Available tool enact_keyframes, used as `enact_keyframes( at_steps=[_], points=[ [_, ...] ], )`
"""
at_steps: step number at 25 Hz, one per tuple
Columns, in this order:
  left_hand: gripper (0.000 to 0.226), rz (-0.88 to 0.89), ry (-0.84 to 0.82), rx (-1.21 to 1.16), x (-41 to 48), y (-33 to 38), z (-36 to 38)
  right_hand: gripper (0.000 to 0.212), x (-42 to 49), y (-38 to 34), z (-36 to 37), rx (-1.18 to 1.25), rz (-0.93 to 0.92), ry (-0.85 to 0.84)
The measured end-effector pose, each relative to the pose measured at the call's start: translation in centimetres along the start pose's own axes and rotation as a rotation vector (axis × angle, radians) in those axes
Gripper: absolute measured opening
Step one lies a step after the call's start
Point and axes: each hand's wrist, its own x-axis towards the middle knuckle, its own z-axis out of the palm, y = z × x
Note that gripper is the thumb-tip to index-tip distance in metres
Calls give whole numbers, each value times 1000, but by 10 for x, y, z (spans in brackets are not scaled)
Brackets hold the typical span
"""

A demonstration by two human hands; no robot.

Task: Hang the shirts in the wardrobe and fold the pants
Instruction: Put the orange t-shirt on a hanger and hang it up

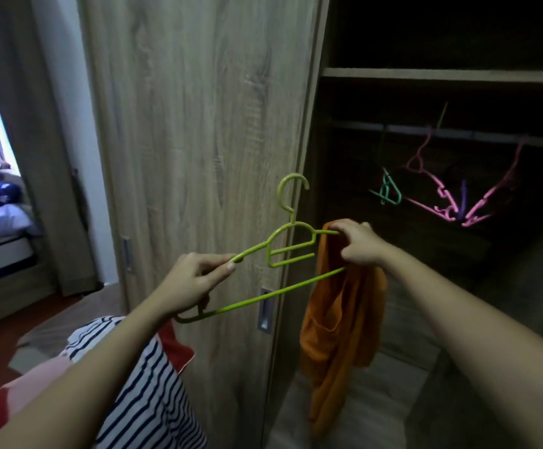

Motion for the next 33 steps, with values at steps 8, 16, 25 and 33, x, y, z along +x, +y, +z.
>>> enact_keyframes(
  at_steps=[8, 16, 25, 33],
  points=[
    [21, 133, 2, -380, 7, 15, 33, 48, -23, -33, -17, -337, -536, 582],
    [35, 439, 624, 534, -8, 19, 94, 49, -16, -39, -37, -445, -537, 765],
    [41, 141, -283, 26, 3, -60, 105, 45, -41, 10, -76, -531, -476, 728],
    [30, 263, -316, 85, 51, 2, 70, 62, -56, 45, -27, -450, -374, 640]
  ],
)
